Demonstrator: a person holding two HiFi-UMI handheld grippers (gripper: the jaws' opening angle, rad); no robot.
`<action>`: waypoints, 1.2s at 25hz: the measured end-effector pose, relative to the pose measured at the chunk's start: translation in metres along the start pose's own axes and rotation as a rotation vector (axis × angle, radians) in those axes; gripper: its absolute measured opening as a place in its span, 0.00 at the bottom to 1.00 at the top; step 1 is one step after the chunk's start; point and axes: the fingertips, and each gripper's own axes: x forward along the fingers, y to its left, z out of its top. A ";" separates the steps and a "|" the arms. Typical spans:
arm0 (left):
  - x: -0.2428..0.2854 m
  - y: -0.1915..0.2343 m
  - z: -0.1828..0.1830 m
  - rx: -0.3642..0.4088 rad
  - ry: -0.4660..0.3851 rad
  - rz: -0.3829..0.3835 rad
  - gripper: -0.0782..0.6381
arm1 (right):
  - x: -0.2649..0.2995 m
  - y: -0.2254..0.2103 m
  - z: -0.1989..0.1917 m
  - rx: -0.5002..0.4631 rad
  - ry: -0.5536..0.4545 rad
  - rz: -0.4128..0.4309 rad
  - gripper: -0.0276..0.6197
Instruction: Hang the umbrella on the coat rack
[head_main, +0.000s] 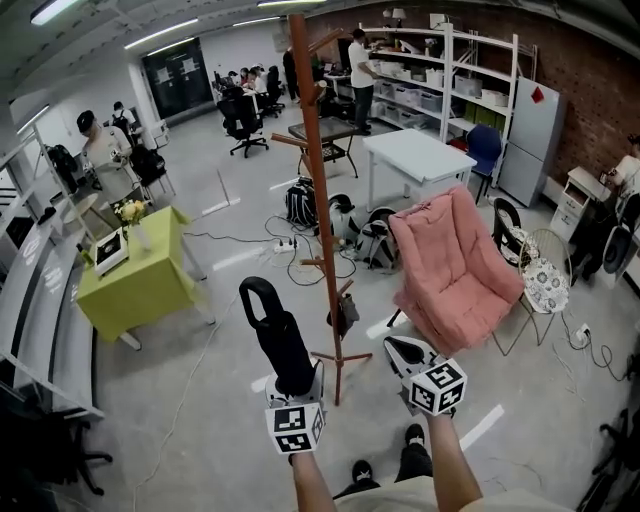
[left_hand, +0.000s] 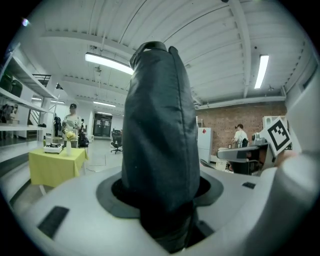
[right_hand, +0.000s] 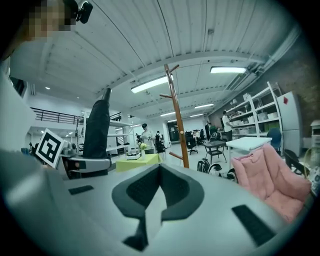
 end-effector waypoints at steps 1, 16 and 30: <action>-0.001 0.003 0.000 -0.003 0.002 0.004 0.46 | 0.003 -0.002 0.003 0.007 -0.015 -0.008 0.05; 0.046 0.005 0.023 0.029 0.059 0.144 0.46 | 0.069 -0.035 0.028 -0.075 0.040 0.096 0.05; 0.148 -0.018 0.097 0.092 0.007 0.204 0.46 | 0.113 -0.100 0.072 -0.097 0.028 0.256 0.05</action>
